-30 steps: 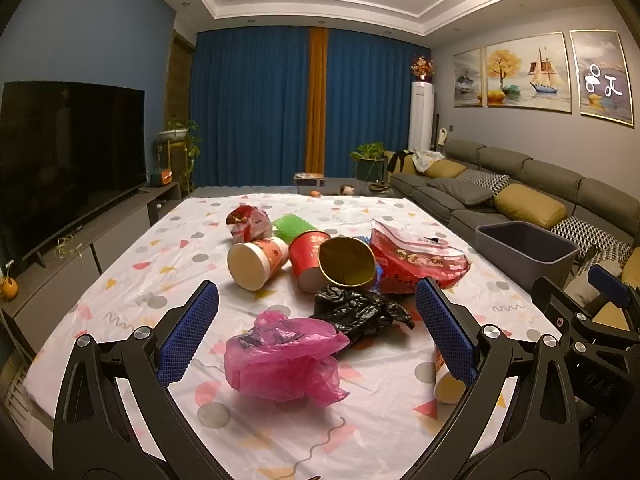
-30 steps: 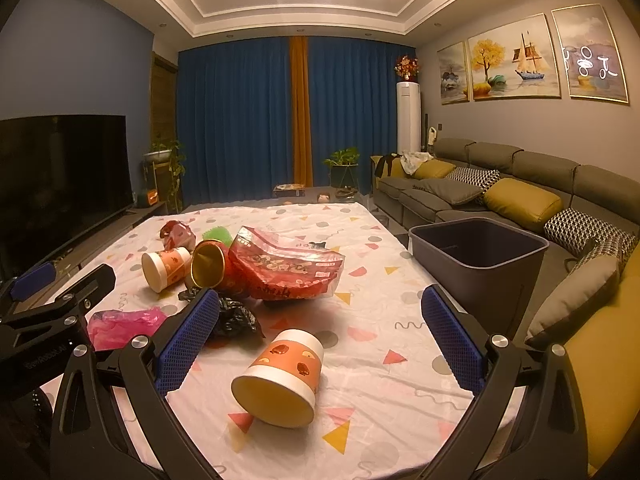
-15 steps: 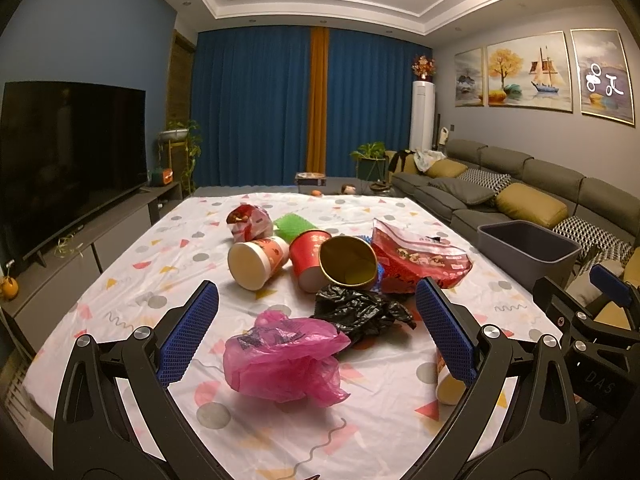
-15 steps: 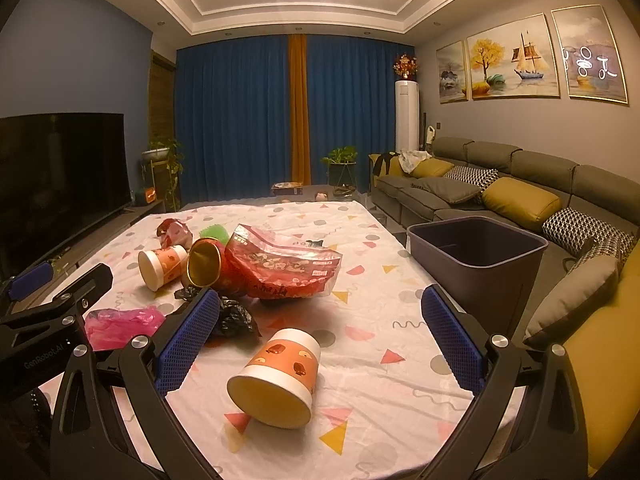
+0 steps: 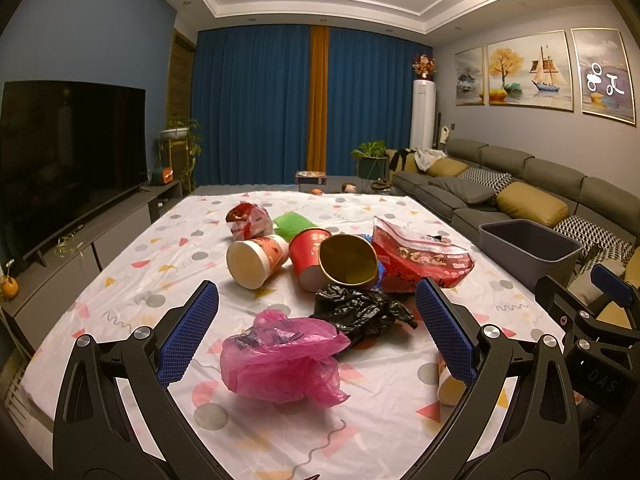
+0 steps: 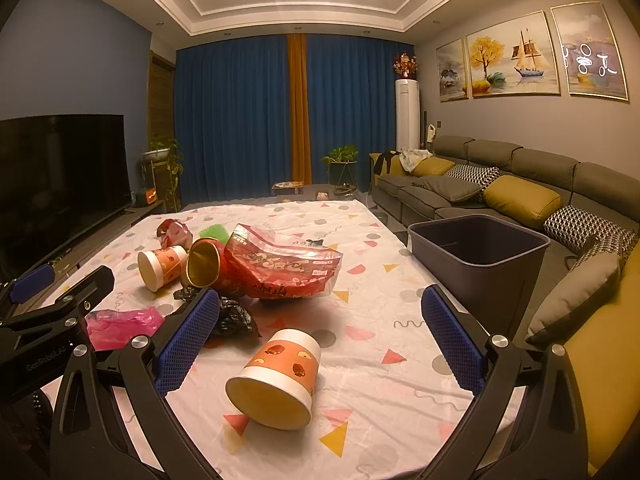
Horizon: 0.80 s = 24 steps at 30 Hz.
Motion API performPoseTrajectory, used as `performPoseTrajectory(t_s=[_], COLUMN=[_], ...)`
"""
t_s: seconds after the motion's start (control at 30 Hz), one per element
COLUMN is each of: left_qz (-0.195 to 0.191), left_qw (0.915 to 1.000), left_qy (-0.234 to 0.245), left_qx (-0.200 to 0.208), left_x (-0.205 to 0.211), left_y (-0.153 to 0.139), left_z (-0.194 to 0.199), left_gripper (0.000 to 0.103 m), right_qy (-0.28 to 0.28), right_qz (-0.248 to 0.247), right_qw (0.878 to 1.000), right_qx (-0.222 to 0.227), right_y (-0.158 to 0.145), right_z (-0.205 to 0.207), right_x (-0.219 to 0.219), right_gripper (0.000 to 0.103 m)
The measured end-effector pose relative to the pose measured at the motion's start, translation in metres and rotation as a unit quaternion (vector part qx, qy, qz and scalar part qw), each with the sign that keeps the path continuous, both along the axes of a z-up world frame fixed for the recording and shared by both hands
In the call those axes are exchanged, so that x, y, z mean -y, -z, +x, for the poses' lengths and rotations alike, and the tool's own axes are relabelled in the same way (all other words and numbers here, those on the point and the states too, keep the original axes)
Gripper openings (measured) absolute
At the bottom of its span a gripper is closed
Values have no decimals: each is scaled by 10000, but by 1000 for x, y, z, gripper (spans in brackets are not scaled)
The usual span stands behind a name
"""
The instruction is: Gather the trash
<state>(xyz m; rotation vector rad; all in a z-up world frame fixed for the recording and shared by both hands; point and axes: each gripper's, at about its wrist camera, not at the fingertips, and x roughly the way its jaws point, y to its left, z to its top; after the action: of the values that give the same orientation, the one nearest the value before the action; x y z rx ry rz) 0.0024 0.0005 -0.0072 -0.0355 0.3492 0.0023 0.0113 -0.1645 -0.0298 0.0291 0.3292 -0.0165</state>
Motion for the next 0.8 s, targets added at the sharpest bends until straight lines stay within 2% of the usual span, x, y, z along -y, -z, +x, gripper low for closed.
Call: performPoseTrajectory(t_s=[0.8], left_qz=[3], left_qw=[10000], left_qy=[-20], left_qx=[-22], left_x=[1], left_y=[3], left_z=[5], left_gripper=[97], right_qy=[39], right_qz=[-69], right_qw=[9999], right_qx=[73], right_y=[4], right_z=[2], right_x=[-1], right_gripper=[98])
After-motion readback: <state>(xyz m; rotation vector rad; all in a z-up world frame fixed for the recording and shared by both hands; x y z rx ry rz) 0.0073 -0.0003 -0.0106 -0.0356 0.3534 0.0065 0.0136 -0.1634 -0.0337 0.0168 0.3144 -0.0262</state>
